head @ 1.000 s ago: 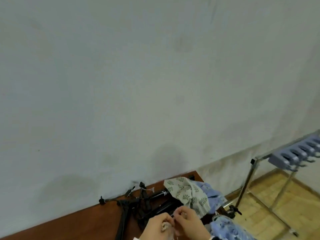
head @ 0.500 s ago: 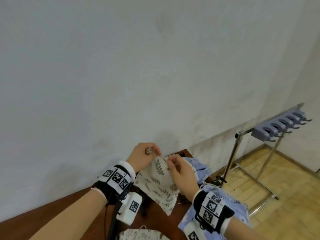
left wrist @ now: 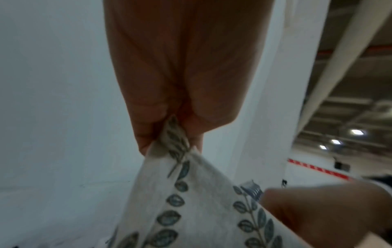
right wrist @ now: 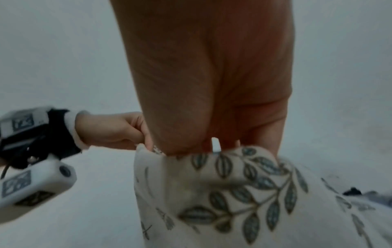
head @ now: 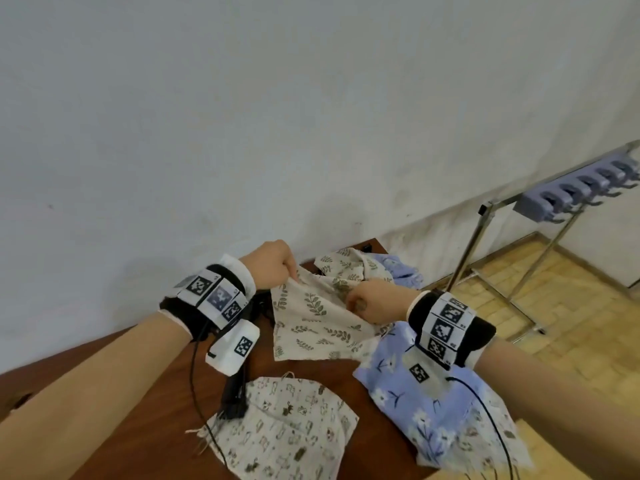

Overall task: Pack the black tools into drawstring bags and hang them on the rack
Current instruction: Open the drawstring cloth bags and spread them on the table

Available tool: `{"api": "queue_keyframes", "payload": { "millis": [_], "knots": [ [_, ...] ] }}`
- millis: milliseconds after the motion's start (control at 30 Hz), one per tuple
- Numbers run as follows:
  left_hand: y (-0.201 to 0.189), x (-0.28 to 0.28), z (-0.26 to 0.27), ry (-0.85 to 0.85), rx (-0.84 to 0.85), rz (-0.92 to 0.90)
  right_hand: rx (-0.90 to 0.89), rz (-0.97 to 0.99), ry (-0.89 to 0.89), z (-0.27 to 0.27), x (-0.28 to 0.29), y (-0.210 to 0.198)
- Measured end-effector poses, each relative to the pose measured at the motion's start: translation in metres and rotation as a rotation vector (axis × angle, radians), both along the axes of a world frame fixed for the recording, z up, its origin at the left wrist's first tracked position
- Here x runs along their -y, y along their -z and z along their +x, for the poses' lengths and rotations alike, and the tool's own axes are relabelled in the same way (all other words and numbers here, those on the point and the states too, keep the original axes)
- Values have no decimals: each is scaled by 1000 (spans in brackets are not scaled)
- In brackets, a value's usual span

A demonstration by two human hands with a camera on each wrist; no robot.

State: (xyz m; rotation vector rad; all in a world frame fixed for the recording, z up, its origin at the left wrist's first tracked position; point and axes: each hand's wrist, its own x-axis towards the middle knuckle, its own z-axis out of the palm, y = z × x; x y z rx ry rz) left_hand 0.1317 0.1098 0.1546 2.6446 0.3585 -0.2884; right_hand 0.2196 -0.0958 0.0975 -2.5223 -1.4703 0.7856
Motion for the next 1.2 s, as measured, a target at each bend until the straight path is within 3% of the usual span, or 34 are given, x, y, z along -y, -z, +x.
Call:
{"api": "queue_keyframes", "payload": {
  "millis": [167, 300, 533, 667, 833, 967, 1033, 1200],
  "knots": [
    [23, 20, -14, 203, -170, 182, 266, -75, -6, -2, 1, 6],
    [30, 28, -20, 349, -146, 279, 406, 13, 134, -3, 1, 12],
    [31, 27, -22, 329, -66, 240, 448, 82, 227, 13, 11, 29],
    [26, 31, -19, 354, 42, 139, 545, -29, 306, 29, 24, 34],
    [25, 32, -5, 381, 37, 27, 373, 39, 371, 37, 54, 25],
    [30, 24, 11, 342, -62, -29, 136, 214, 617, 52, 93, 10],
    [36, 21, 18, 334, -77, -63, 104, 258, 641, 56, 116, 1],
    [26, 34, 27, 367, -106, -427, 126, 237, 555, 42, 165, -32]
  ]
}}
